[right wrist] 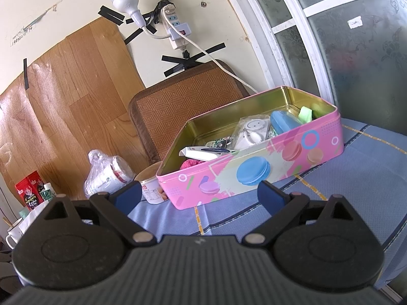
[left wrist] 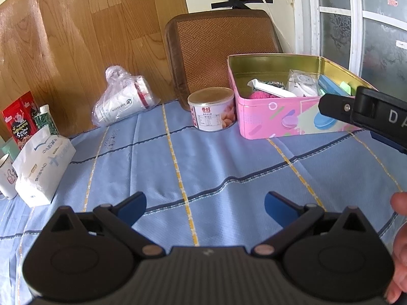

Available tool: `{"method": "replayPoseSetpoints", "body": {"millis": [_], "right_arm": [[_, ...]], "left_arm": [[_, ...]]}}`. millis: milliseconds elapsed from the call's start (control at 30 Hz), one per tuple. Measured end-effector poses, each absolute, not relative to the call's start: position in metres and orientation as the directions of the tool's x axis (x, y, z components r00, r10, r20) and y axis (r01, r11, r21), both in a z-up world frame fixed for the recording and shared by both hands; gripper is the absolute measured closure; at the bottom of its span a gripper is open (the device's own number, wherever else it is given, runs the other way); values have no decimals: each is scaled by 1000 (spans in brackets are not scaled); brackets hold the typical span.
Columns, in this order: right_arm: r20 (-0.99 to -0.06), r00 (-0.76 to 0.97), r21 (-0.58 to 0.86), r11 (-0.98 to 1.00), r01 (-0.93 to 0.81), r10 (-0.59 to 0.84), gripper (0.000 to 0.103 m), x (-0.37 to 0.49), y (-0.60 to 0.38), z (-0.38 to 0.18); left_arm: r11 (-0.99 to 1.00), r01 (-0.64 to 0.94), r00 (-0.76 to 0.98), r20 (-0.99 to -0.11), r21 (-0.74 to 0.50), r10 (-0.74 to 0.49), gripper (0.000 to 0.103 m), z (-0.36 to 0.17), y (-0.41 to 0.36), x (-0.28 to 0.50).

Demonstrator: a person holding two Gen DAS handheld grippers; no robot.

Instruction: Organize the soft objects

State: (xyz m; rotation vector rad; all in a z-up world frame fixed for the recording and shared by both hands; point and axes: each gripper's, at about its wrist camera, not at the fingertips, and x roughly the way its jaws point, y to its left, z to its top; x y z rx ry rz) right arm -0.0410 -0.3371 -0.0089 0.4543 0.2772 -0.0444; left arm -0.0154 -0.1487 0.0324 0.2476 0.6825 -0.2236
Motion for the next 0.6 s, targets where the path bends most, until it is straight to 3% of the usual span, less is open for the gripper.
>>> {"method": "replayPoseSetpoints", "body": {"millis": [600], "right_arm": [[-269,963,426,899,107,13,4,-44,-336,-4]], "left_arm": [[949,276,768,-629,154,-122,0,37,-149,-17]]}}
